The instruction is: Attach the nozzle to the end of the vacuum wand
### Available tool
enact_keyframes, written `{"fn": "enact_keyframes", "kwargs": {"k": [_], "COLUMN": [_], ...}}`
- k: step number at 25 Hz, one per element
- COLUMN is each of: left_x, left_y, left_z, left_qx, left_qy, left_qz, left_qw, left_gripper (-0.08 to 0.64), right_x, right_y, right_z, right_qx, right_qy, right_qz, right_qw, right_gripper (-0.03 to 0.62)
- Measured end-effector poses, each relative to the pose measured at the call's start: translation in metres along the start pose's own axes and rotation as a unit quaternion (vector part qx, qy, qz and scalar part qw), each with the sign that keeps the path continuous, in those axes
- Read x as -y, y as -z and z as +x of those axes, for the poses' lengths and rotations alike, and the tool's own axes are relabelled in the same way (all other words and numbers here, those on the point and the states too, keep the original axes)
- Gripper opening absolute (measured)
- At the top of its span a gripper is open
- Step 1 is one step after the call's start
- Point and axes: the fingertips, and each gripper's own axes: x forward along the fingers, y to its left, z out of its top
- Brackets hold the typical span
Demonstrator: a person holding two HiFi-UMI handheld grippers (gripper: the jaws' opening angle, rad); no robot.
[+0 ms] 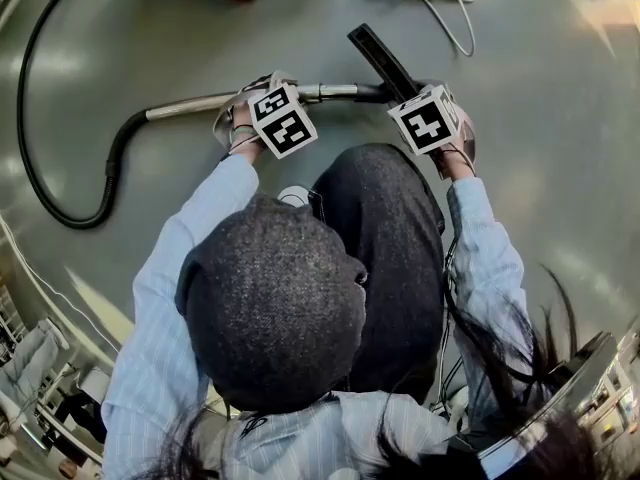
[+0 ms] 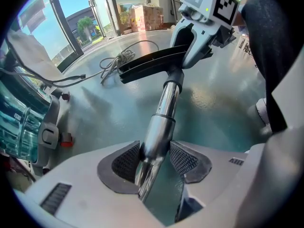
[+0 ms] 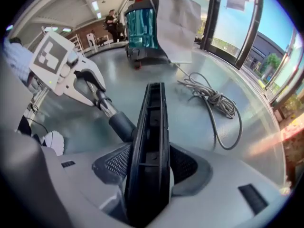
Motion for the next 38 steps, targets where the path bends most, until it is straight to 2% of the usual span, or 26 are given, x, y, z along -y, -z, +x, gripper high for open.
{"fn": "enact_keyframes", "kwargs": {"k": [3,6,10,12,14,17,20,22,25,26,31,34,38], "left_x": [-0.005,0.003,0.01,0.01,0.006,-0.001,-0.009,-0.012,-0.018,-0.018,-0.015,-0.02,-0.036], "left_y": [-0.002,-0.003,0.002,0.001,-0.002,-0.001,-0.004,-0.007,-0.003,-0.002,0.003,0.02,0.069], "left_z": [0.001,0.002,0.011,0.014,0.016,0.018,0.016,0.016,0.02,0.021,0.024,0.022,0.019], "left_qx": [0.0,0.006,0.0,-0.005,-0.001,0.0,-0.002,-0.004,-0.003,0.0,0.016,-0.009,-0.068], "left_qy": [-0.001,-0.004,-0.001,-0.001,-0.005,-0.011,-0.015,-0.022,-0.034,-0.035,-0.027,-0.045,-0.078], "left_qz": [-0.002,-0.003,-0.005,0.0,-0.006,-0.018,-0.023,-0.028,-0.041,-0.041,-0.053,-0.047,0.005], "left_qw": [1.0,1.0,1.0,1.0,1.0,0.9998,0.9996,0.9994,0.9986,0.9985,0.9981,0.9978,0.9946], "left_gripper": [0.198,0.199,0.199,0.199,0.199,0.199,0.199,0.201,0.204,0.204,0.204,0.206,0.206], "right_x": [0.001,-0.001,-0.007,-0.005,-0.002,-0.007,-0.009,-0.011,-0.006,-0.004,-0.013,-0.012,-0.01], "right_y": [-0.024,-0.022,-0.008,-0.007,-0.012,-0.026,-0.036,-0.039,-0.034,-0.033,-0.045,-0.036,-0.026], "right_z": [-0.012,-0.01,0.005,0.009,0.009,0.007,0.007,0.007,0.011,0.012,0.018,0.016,0.017], "right_qx": [0.019,-0.006,-0.054,-0.066,-0.058,-0.037,-0.024,-0.029,-0.061,-0.065,-0.002,0.001,0.007], "right_qy": [-0.021,-0.039,-0.08,-0.089,-0.081,-0.04,-0.032,-0.028,-0.009,-0.008,-0.042,-0.049,-0.077], "right_qz": [-0.006,-0.03,0.021,0.024,0.02,-0.003,0.011,0.014,0.012,0.01,0.013,0.024,0.054], "right_qw": [1.0,0.999,0.995,0.994,0.995,0.999,0.999,0.999,0.998,0.998,0.999,0.999,0.996], "right_gripper": [0.235,0.235,0.235,0.235,0.235,0.236,0.236,0.235,0.236,0.236,0.236,0.237,0.238]}}
